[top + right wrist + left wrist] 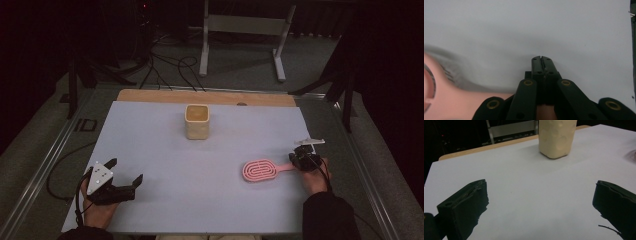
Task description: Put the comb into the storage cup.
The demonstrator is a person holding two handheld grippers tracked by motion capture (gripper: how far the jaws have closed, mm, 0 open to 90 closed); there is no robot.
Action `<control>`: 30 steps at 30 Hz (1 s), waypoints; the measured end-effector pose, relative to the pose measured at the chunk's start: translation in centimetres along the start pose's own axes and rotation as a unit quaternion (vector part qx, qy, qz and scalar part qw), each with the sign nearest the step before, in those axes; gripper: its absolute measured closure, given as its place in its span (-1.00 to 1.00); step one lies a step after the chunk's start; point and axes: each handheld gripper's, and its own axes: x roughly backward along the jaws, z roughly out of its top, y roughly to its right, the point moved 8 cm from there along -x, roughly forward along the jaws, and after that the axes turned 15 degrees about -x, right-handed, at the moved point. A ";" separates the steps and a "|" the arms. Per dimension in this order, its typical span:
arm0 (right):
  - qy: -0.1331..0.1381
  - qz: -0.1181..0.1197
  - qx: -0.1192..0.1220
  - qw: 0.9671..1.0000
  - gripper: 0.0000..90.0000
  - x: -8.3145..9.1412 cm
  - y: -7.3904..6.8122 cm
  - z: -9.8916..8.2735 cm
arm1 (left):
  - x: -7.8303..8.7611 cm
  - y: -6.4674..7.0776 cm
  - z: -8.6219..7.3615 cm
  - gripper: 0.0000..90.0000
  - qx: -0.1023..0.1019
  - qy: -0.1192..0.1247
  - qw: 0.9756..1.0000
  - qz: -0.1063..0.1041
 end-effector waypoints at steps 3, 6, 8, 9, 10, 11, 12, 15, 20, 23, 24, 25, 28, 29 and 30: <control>-0.009 0.000 0.007 1.000 1.00 0.3 0.1 -0.9 | 0.0 0.0 0.0 -0.99 0.000 0.000 1.000 0.000; -0.008 0.003 0.010 1.000 1.00 0.7 0.0 -1.2 | -0.1 0.0 0.0 -0.99 0.000 0.000 1.000 0.000; -0.008 0.006 0.012 1.000 1.00 1.2 -0.2 -1.6 | -0.1 0.1 0.0 -0.99 0.001 -0.001 1.000 0.000; -0.008 0.007 0.012 1.000 1.00 1.4 -0.2 -1.9 | -0.1 0.1 0.0 -0.99 0.000 -0.001 1.000 -0.001; -0.007 0.008 0.012 1.000 1.00 1.5 -0.3 -2.0 | -0.1 0.1 0.0 -0.99 0.001 0.000 1.000 -0.001; -0.007 0.009 0.013 1.000 1.00 1.7 -0.4 -2.1 | -0.1 0.1 0.0 -0.99 0.000 -0.001 1.000 -0.001; -0.007 0.009 0.013 1.000 1.00 1.7 -0.4 -2.1 | -0.1 0.1 0.0 -0.99 0.000 -0.001 1.000 -0.001; 0.002 0.022 0.019 1.000 1.00 2.4 -1.2 -2.5 | -0.2 0.1 0.0 -0.99 0.002 -0.001 1.000 0.000; 0.004 0.036 0.020 0.999 1.00 2.9 -2.4 -3.0 | -0.1 0.1 -0.1 -0.99 0.000 -0.002 1.000 0.000; 0.014 0.037 0.023 0.999 1.00 3.3 -3.0 -3.1 | -0.1 0.0 -0.1 -0.99 0.000 -0.002 1.000 0.000; 0.014 0.037 0.023 0.999 1.00 3.3 -3.0 -3.1 | -0.1 0.0 -0.1 -0.99 0.000 -0.002 1.000 0.000; 0.028 0.035 0.029 0.999 1.00 3.4 -3.2 -3.1 | -0.1 0.0 -0.1 -0.99 0.000 -0.002 1.000 0.000; 0.039 0.027 0.030 0.998 1.00 3.4 -3.2 -3.1 | -0.1 0.0 0.0 -0.99 0.000 -0.001 1.000 0.001; 0.041 0.026 0.028 0.998 1.00 3.4 -3.2 -3.2 | -0.1 0.0 0.0 -0.99 0.000 -0.001 1.000 0.001; 0.048 0.026 0.027 0.998 0.99 3.5 -3.1 -3.1 | -0.1 0.0 0.0 -0.99 0.000 -0.001 1.000 0.001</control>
